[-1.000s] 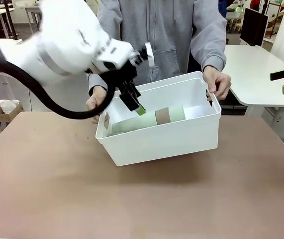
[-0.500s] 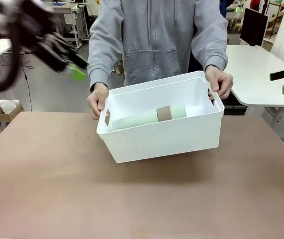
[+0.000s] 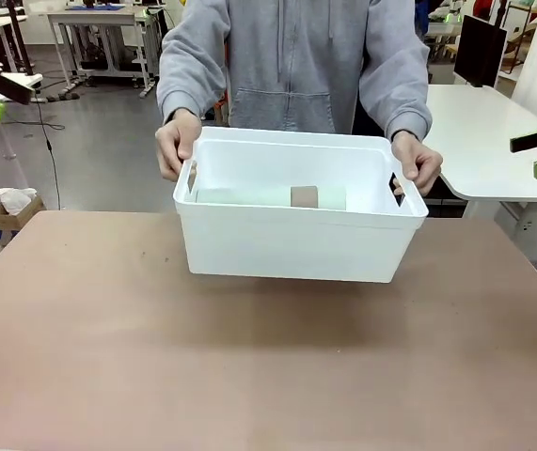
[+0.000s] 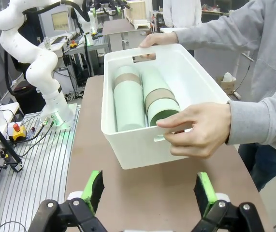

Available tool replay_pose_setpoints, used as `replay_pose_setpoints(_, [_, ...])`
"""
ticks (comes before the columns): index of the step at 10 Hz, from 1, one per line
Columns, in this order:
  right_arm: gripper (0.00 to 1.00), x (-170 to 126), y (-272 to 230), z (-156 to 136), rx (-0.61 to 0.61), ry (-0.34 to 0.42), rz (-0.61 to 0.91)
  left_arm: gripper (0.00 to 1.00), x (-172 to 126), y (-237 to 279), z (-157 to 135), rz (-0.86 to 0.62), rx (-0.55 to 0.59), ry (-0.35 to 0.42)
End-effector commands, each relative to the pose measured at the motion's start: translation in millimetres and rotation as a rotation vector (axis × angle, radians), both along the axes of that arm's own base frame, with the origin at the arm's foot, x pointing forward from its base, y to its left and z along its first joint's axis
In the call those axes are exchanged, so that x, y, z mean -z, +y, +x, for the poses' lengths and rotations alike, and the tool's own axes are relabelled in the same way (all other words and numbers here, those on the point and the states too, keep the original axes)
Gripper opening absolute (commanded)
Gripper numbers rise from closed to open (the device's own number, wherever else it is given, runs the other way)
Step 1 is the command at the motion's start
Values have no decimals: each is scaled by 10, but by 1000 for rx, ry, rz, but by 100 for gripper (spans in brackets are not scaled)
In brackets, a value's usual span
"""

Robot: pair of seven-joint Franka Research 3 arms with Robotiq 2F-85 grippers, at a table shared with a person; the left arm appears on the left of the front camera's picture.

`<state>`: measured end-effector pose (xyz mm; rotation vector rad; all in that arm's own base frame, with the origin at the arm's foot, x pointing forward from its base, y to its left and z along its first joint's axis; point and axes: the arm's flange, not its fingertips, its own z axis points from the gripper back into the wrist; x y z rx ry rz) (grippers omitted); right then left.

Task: Stack the cups and store them in the basket.
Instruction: Place the stack of Reusable plastic cups into the Pantry Basket.

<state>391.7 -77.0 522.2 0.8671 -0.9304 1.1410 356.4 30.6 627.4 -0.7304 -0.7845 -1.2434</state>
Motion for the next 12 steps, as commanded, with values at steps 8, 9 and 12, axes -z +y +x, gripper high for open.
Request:
replay_pose_setpoints(8, [100, -42, 10, -9, 9, 5, 17, 100, 30, 20, 26, -3, 3, -7])
replay_pose_setpoints(9, [100, -42, 10, -9, 9, 5, 17, 100, 30, 20, 26, -3, 3, -7])
replay_pose_setpoints(12, [100, -42, 10, -9, 9, 5, 17, 100, 30, 20, 26, -3, 3, -7])
